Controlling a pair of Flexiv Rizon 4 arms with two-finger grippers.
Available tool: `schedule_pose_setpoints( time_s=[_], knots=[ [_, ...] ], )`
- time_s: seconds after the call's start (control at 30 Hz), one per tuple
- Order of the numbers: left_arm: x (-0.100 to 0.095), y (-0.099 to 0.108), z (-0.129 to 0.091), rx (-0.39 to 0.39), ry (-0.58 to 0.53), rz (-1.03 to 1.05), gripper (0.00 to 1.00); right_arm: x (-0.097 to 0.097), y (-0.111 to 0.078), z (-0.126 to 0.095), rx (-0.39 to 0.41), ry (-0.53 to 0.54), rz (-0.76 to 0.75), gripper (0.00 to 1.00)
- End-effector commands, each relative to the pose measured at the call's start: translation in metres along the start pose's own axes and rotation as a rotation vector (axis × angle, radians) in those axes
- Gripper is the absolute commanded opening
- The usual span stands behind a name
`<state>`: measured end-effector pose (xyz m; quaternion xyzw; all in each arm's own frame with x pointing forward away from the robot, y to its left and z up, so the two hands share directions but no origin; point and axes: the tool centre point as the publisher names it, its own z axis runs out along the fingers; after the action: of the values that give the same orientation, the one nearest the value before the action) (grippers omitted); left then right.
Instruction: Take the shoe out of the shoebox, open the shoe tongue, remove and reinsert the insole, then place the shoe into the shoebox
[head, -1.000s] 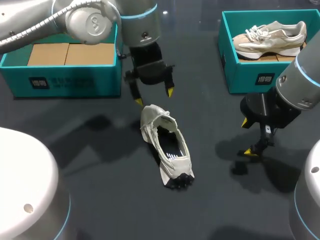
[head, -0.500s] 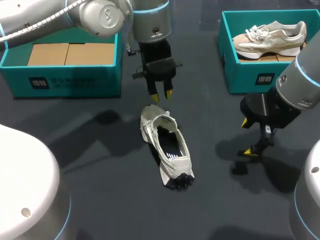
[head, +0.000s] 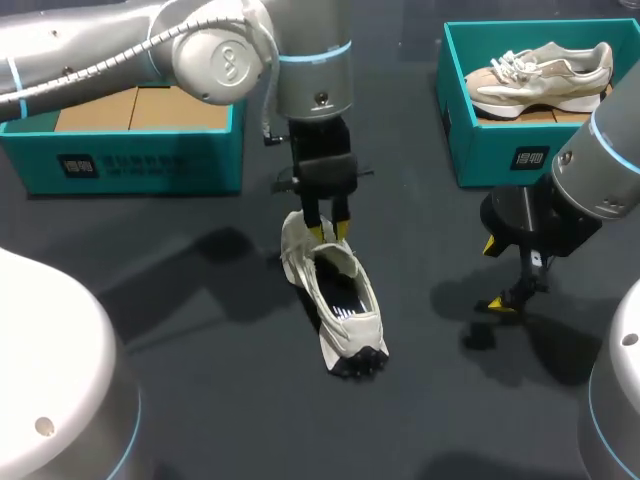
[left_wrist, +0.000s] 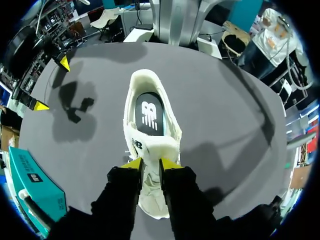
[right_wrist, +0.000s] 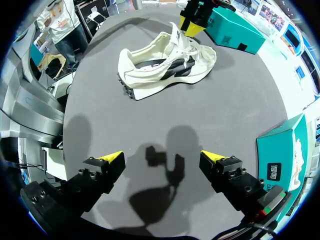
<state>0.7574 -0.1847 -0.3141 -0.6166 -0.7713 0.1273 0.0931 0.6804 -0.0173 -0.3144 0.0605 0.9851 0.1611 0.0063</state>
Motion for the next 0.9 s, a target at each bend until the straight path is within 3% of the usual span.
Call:
schedule_pose_setpoints(
  time_s=[0.03,0.4,0.53,0.73,0.9],
  knots=[
    [0.003,-0.008,0.02,0.009,-0.005,0.009,0.13,0.001,0.0,0.001,0.003,-0.003,0.001,1.0],
    [0.01,-0.015,0.0,-0.049,-0.079,-0.006,0.18,0.001,0.0,0.001,0.003,-0.003,0.001,1.0],
    [0.004,-0.01,0.018,-0.069,-0.073,-0.041,0.2,0.001,0.0,0.001,0.003,-0.003,0.001,1.0],
    [-0.003,-0.002,0.046,-0.015,-0.058,-0.069,0.2,0.001,0.0,0.001,0.003,-0.003,0.001,1.0],
    [-0.003,-0.013,0.052,-0.021,-0.067,-0.052,0.22,0.001,0.0,0.001,0.003,-0.003,0.001,1.0]
  ],
)
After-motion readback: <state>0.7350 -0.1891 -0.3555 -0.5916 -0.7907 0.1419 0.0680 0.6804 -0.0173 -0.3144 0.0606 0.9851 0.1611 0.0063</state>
